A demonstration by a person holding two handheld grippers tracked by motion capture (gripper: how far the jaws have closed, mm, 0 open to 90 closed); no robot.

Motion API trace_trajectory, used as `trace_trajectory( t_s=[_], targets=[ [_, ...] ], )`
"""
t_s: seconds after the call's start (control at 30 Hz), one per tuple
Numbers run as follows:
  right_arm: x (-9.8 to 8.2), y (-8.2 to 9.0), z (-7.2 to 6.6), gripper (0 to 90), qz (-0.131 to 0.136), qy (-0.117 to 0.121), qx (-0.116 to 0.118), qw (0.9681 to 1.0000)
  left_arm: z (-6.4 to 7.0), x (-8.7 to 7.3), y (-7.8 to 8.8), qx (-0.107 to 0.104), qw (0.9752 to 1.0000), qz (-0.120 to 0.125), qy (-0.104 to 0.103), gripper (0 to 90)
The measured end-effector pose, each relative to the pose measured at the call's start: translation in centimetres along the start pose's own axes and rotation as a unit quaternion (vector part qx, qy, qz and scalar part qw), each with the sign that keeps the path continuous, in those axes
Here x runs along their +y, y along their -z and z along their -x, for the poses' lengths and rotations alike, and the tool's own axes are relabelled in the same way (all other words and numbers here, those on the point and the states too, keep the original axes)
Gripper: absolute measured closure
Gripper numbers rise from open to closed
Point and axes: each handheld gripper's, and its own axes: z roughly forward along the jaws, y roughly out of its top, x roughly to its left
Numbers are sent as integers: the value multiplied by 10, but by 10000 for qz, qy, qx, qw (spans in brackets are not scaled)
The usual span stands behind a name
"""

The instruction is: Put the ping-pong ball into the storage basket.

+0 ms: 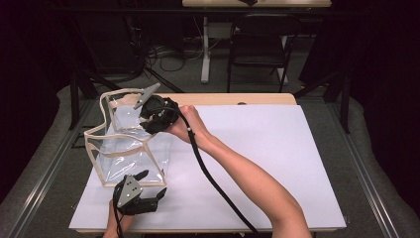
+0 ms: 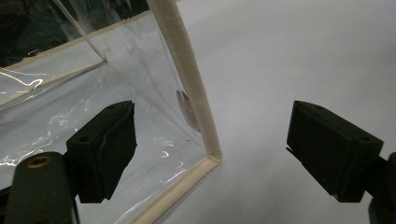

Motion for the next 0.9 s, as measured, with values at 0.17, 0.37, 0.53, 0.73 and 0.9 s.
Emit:
trace_trajectory(
  t_s=[0.17, 0.37, 0.53, 0.73, 0.9],
  targets=[
    [0, -1, -1, 506, 2, -11, 1, 10000, 0, 0, 0, 0, 10000, -4, 6, 160],
    [0, -3, -2, 503, -77, -12, 84, 9999, 0, 0, 0, 1, 10000, -1, 0, 160],
    [-1, -4, -3, 411, -64, -66, 85, 9999, 0, 0, 1, 15, 10000, 0, 11, 160],
    [-5, 5, 2, 278, 101, -314, 143, 9994, -1, 0, 1, 14, 10000, -3, -7, 160],
    [-12, 15, 9, 195, 238, -435, 223, 9985, 0, 0, 1, 3, 10000, 0, 0, 160]
  ],
)
